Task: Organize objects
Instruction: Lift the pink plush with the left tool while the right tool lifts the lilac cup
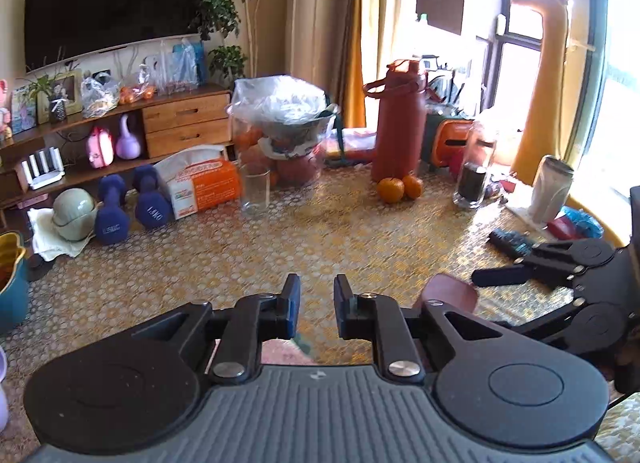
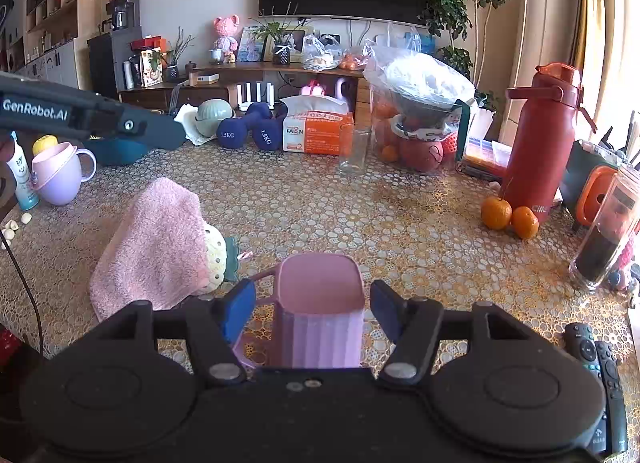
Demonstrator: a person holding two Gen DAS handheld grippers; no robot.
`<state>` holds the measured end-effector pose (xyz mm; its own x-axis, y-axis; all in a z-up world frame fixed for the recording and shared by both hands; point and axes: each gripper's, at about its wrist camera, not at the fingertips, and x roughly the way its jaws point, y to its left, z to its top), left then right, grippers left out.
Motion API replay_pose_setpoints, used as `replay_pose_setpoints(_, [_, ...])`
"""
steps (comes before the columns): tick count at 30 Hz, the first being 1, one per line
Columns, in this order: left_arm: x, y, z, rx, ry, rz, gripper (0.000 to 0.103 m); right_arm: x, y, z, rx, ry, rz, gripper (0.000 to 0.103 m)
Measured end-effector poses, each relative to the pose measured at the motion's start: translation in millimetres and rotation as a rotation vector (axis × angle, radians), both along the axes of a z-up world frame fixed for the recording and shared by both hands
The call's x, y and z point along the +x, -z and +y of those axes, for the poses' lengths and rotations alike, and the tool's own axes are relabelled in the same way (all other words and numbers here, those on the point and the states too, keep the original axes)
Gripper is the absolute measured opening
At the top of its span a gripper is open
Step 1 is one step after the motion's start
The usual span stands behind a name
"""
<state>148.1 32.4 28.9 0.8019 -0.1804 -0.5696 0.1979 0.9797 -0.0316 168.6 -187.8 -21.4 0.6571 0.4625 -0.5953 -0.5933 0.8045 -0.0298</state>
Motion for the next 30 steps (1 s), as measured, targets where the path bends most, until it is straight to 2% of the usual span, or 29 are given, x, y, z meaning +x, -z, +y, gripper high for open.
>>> replay_pose_setpoints(1, [0, 6, 3, 0.010, -0.017, 0.015, 0.047, 0, 0, 0, 0.000, -0.005, 0.001, 0.063])
replay_pose_setpoints(2, [-2, 13, 11, 0.013, -0.036, 0.033, 0.061, 1, 1, 0, 0.001, -0.006, 0.005, 0.063])
replay_pose_setpoints(3, [-3, 19, 16, 0.015, -0.050, 0.040, 0.085, 2, 2, -1, 0.003, -0.005, 0.010, 0.063])
replay_pose_setpoints(4, [-4, 25, 19, 0.022, -0.055, 0.045, 0.089, 3, 3, -2, 0.010, -0.004, 0.013, 0.063])
replay_pose_setpoints(7, [7, 48, 28, 0.075, -0.062, 0.116, 0.090, 1, 2, -2, 0.008, -0.003, 0.008, 0.063])
replay_pose_setpoints(9, [16, 63, 36, 0.084, -0.085, 0.148, 0.090, 1, 2, -3, 0.004, -0.005, 0.011, 0.063])
replay_pose_setpoints(12, [31, 81, 50, 0.017, -0.091, 0.226, 0.089, 1, 2, -2, -0.002, -0.010, 0.012, 0.064])
replay_pose_setpoints(14, [36, 87, 48, 0.040, -0.075, 0.224, 0.090, 2, 2, -2, -0.005, -0.014, 0.012, 0.064])
replay_pose_setpoints(16, [42, 92, 44, 0.052, -0.050, 0.224, 0.097, 2, 2, -1, -0.003, -0.016, 0.016, 0.064])
replay_pose_setpoints(18, [47, 96, 43, 0.021, -0.022, 0.242, 0.098, 3, 2, 0, -0.004, -0.018, 0.018, 0.064])
replay_pose_setpoints(21, [54, 104, 36, 0.024, -0.004, 0.259, 0.098, 3, 2, 0, -0.002, -0.019, 0.023, 0.064])
replay_pose_setpoints(26, [57, 113, 23, 0.077, 0.015, 0.234, 0.097, 3, 3, 0, -0.006, -0.022, 0.032, 0.064])
replay_pose_setpoints(29, [55, 111, 19, 0.089, 0.004, 0.214, 0.077, 3, 3, 0, -0.006, -0.022, 0.031, 0.065])
replay_pose_setpoints(30, [53, 108, 16, 0.097, 0.001, 0.202, 0.064, 3, 3, 0, -0.006, -0.022, 0.031, 0.065])
